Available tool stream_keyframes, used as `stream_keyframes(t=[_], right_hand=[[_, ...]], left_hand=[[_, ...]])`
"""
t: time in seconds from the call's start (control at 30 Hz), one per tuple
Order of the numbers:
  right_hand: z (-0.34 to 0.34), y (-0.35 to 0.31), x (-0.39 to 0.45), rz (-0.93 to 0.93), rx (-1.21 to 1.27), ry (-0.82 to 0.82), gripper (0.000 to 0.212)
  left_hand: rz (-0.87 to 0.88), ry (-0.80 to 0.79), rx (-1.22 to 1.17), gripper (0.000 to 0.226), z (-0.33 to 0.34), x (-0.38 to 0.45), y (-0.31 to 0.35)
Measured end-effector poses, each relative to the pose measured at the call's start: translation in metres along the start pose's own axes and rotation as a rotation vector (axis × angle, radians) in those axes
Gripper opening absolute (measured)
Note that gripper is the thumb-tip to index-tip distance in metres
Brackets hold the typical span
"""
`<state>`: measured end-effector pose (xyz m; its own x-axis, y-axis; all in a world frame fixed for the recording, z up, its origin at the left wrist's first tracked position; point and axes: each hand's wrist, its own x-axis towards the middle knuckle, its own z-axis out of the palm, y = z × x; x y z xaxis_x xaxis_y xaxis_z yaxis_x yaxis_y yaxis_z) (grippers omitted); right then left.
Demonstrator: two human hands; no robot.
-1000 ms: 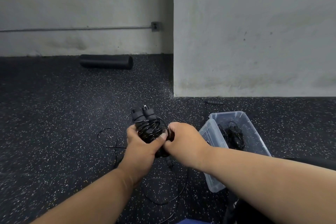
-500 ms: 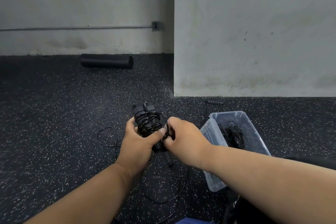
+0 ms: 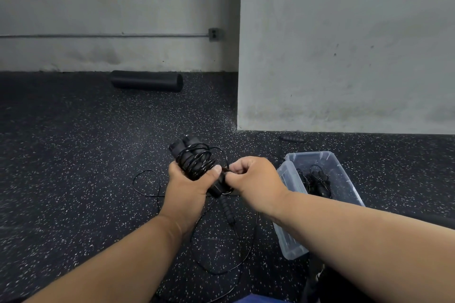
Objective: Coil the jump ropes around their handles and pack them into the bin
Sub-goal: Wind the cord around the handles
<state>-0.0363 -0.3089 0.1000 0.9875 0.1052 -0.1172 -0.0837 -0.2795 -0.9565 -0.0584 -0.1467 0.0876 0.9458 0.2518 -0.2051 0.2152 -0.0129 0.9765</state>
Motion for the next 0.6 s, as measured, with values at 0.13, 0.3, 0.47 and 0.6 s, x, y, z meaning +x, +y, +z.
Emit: stream_keyframes(t=[0.13, 0.3, 0.47, 0.6], right_hand=[[-0.003, -0.005, 0.002, -0.029, -0.03, -0.063, 0.012], [-0.01, -0.014, 0.004, -0.154, -0.092, -0.075, 0.025], [-0.013, -0.014, 0.009, -0.152, -0.025, -0.012, 0.047], [-0.013, -0.018, 0.01, -0.104, 0.169, -0.047, 0.036]], left_hand=[[-0.003, 0.02, 0.009, 0.059, -0.001, 0.001, 0.003], [0.003, -0.018, -0.051, 0.056, 0.0, -0.002, 0.006], [0.009, -0.041, -0.083, 0.062, 0.002, -0.002, 0.01], [0.015, -0.055, -0.089, 0.068, 0.003, -0.003, 0.015]])
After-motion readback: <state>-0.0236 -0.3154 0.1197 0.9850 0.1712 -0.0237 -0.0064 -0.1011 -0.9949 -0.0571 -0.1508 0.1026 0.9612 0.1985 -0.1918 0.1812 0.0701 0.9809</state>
